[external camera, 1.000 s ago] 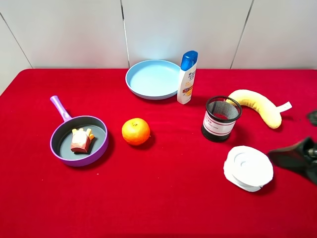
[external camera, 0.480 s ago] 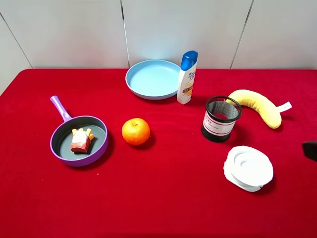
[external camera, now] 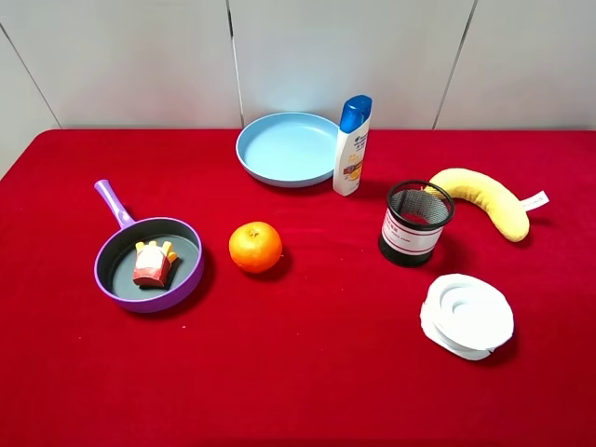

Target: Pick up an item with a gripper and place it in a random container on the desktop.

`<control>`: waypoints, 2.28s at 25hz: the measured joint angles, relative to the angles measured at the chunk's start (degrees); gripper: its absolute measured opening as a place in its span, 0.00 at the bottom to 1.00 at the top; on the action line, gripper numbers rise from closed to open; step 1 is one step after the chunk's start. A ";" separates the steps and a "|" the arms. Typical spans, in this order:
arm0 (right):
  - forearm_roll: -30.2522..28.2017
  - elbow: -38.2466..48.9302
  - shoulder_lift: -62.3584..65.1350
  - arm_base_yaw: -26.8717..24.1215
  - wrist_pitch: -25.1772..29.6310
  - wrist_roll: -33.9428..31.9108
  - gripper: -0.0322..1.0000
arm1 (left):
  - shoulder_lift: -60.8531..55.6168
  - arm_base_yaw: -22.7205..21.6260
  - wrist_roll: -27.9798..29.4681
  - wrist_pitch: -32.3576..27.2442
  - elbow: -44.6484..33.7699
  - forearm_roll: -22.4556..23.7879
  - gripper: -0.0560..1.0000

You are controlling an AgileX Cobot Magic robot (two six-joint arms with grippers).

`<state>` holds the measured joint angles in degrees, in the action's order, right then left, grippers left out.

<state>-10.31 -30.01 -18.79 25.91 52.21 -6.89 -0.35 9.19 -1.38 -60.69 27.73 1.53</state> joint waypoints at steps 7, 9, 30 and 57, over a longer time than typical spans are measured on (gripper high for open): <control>0.14 1.12 6.54 -3.17 -3.43 0.00 0.70 | 0.00 0.00 0.00 0.00 0.00 0.00 0.99; 0.19 1.29 8.01 -4.20 -3.69 0.00 0.70 | 0.00 0.00 0.00 0.00 0.00 0.00 0.99; 0.68 2.90 19.05 -5.79 -7.59 0.00 0.70 | 0.00 0.00 0.00 0.00 0.00 0.00 0.99; 1.54 2.56 19.10 -5.79 -6.31 0.00 0.70 | 0.00 0.00 0.00 0.00 0.00 0.00 0.99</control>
<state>-8.77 -27.45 0.31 20.12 45.90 -6.89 -0.35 9.19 -1.38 -60.69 27.73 1.53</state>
